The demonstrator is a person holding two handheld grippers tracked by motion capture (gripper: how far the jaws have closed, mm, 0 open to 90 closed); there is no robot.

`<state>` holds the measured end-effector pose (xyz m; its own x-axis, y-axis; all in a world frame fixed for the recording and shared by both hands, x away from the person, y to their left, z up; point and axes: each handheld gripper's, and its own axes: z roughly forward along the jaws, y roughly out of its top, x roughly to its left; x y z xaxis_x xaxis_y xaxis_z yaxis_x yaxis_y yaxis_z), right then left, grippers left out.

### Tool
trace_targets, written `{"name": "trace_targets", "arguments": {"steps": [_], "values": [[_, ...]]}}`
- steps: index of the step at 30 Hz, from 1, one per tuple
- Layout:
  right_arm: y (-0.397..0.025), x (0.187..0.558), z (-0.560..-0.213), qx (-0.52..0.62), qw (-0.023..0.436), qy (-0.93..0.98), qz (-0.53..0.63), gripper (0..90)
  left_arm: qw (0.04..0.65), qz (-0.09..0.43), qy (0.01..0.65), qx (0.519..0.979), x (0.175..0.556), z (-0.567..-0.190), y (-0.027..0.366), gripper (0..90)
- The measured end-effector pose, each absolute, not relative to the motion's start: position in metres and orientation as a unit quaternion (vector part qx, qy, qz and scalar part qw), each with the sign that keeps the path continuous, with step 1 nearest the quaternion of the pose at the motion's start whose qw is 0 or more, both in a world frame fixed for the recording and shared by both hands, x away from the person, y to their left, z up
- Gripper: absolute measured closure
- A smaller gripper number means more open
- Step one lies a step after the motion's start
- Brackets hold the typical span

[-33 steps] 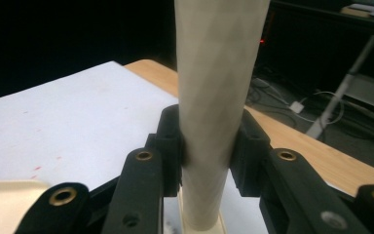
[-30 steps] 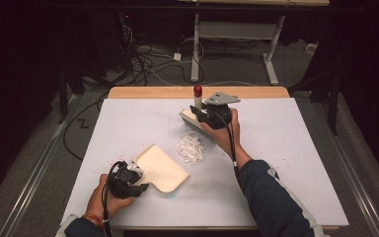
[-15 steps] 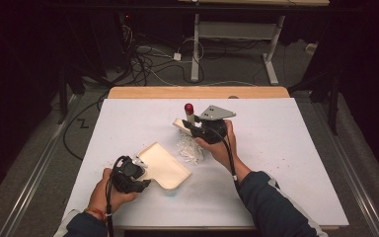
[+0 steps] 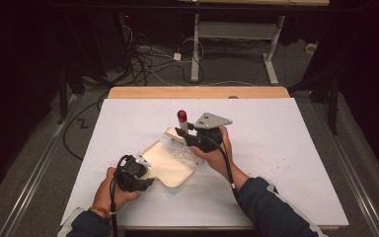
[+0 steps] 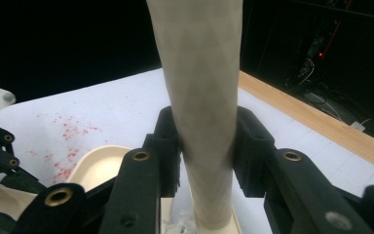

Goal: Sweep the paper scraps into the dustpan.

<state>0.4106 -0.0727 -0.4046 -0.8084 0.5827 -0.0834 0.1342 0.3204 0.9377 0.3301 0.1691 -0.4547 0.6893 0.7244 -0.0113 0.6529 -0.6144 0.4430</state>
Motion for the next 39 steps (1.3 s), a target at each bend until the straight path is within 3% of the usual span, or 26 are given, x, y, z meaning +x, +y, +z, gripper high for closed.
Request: {"name": "trace_targets", "arguments": {"steps": [17,30,39], "values": [[-0.053,0.396,-0.389,0.201,0.203,0.777,0.561,70.9,0.214,0.087,0.38,0.896,0.331,-0.454,0.157,63.5],[-0.071,0.396,-0.365,0.21,0.23,0.756,0.576,70.9,0.207,0.089,0.381,0.897,0.331,-0.458,0.156,63.5],[-0.097,0.399,-0.367,0.228,0.252,0.761,0.553,70.9,0.204,0.085,0.382,0.897,0.331,-0.459,0.158,63.5]]}}
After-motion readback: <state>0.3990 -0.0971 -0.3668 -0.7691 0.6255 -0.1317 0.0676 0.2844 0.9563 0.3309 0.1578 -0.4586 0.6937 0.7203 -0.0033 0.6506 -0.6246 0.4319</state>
